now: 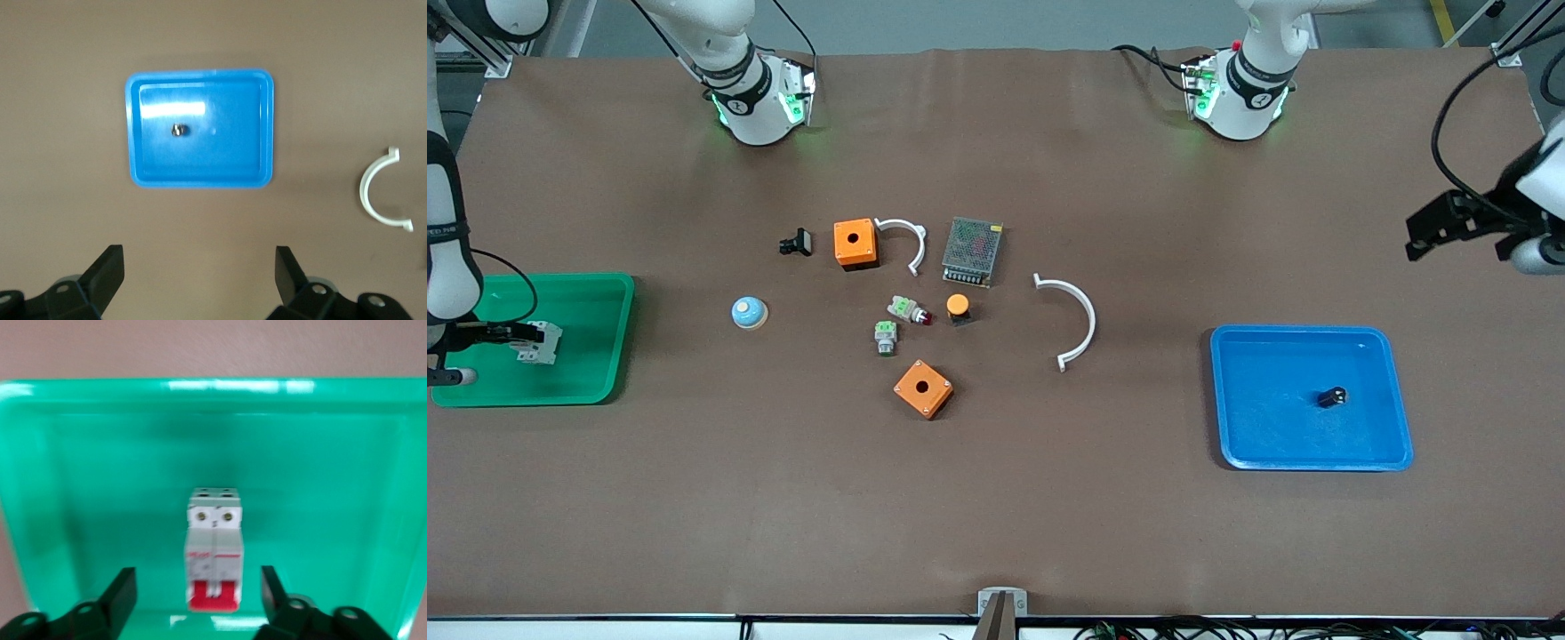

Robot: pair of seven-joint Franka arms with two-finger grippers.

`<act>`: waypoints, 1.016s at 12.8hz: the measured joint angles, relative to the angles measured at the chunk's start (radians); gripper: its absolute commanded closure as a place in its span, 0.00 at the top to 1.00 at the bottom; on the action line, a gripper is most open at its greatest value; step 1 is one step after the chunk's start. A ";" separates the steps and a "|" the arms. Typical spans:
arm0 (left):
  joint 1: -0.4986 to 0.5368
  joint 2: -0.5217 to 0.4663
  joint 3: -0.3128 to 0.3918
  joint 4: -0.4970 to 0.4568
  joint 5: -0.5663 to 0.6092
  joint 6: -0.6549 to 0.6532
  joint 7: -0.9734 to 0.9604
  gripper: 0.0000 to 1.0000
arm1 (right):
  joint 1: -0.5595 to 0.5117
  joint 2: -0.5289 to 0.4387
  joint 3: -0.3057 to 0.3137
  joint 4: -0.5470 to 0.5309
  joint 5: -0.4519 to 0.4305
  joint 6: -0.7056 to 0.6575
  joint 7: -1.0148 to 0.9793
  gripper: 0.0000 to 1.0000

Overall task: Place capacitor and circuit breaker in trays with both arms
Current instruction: 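Open the right gripper over the green tray and raise both grippers away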

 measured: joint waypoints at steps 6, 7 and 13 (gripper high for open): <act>-0.064 -0.080 0.046 -0.094 -0.005 -0.012 -0.006 1.00 | 0.247 -0.279 0.015 0.009 0.000 -0.379 0.264 0.97; -0.063 -0.094 0.046 -0.111 -0.015 -0.006 -0.006 1.00 | 0.291 -0.299 0.017 0.002 0.002 -0.396 0.301 0.97; -0.062 -0.173 0.048 -0.211 -0.024 0.083 -0.017 1.00 | 0.466 -0.374 0.020 -0.029 0.033 -0.399 0.489 0.99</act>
